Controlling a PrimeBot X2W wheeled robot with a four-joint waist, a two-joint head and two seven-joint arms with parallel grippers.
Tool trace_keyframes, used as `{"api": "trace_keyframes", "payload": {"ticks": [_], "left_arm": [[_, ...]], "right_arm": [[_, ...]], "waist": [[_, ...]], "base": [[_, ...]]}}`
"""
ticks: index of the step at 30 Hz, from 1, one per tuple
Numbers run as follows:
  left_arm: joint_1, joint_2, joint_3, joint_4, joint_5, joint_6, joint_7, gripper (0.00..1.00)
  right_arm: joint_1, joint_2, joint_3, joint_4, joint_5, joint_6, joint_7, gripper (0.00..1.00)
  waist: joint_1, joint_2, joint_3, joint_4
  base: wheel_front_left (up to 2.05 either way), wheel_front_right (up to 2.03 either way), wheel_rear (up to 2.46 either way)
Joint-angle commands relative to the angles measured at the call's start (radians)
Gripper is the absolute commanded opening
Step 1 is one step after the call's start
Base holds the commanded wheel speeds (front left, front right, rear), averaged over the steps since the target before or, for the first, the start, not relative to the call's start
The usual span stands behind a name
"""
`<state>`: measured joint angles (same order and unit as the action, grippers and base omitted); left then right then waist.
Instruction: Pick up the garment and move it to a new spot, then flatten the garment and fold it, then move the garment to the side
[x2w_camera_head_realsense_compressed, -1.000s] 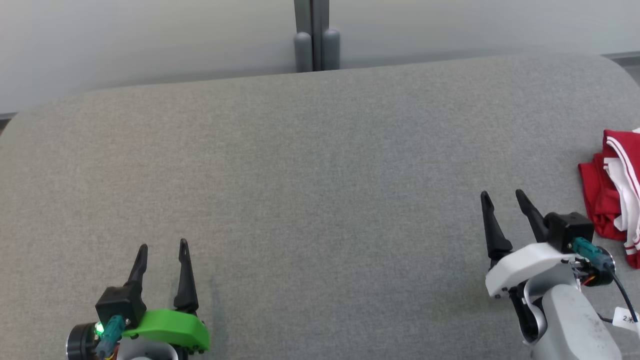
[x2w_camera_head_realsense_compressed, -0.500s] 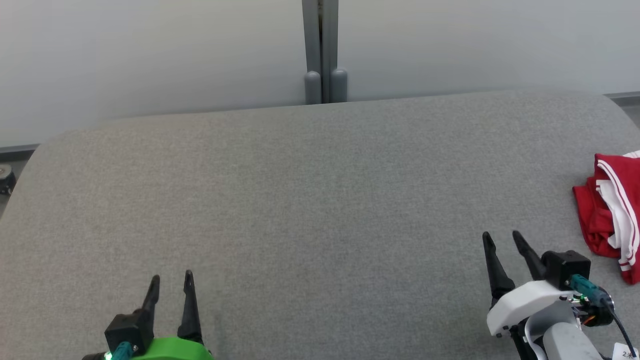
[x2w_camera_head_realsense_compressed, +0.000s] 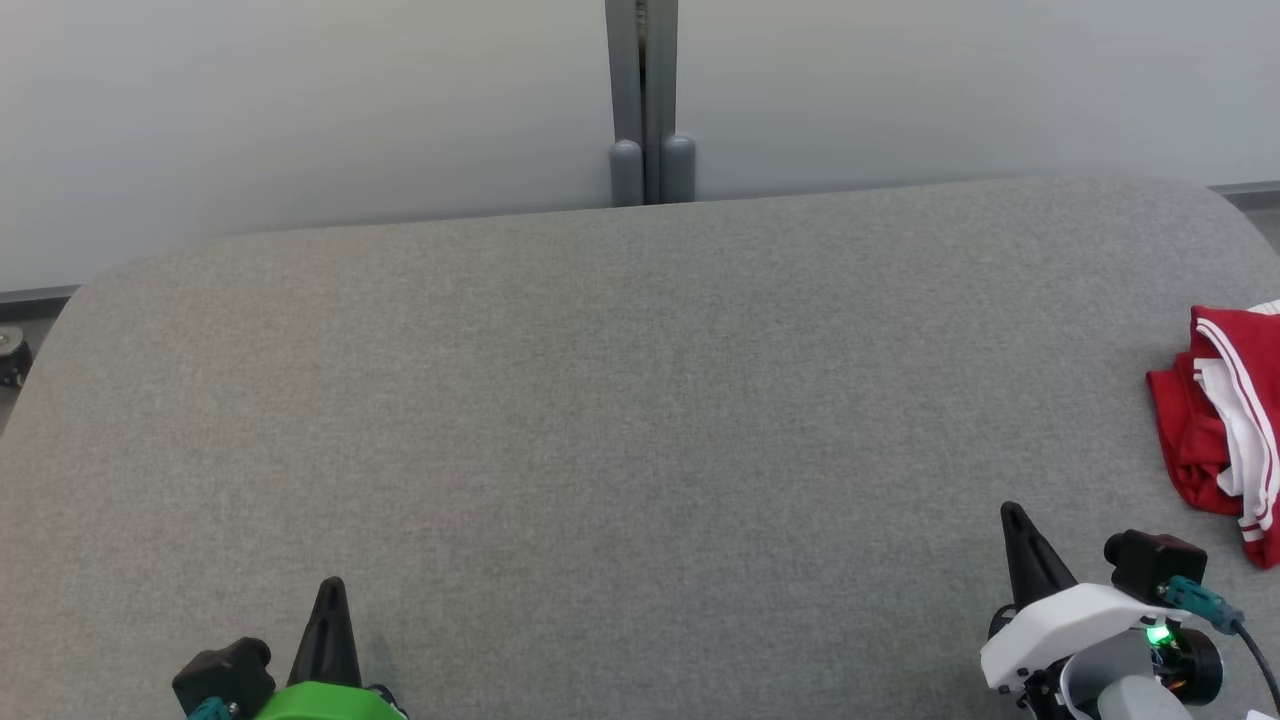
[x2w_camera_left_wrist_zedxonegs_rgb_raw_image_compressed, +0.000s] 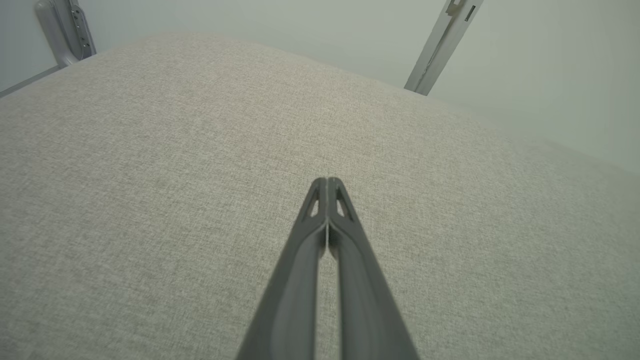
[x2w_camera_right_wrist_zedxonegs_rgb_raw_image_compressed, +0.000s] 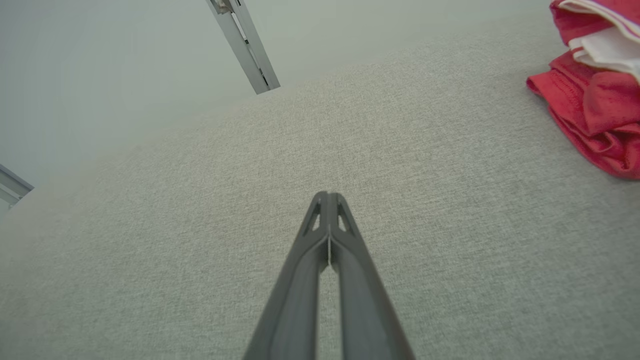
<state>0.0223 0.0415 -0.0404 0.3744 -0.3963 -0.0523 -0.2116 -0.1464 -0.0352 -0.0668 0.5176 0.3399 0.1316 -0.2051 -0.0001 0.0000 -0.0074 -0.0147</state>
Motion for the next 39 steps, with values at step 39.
{"api": "trace_keyframes", "payload": {"ticks": [39], "left_arm": [[-0.08, 0.007, 0.075, -0.089, -0.582, -0.025, 0.152, 0.0]], "right_arm": [[0.006, -0.011, -0.023, -0.141, 0.607, -0.001, 0.15, 0.0]], "waist": [[0.0001, 0.0, 0.002, 0.005]], "base": [[0.0, 0.0, 0.0]]}}
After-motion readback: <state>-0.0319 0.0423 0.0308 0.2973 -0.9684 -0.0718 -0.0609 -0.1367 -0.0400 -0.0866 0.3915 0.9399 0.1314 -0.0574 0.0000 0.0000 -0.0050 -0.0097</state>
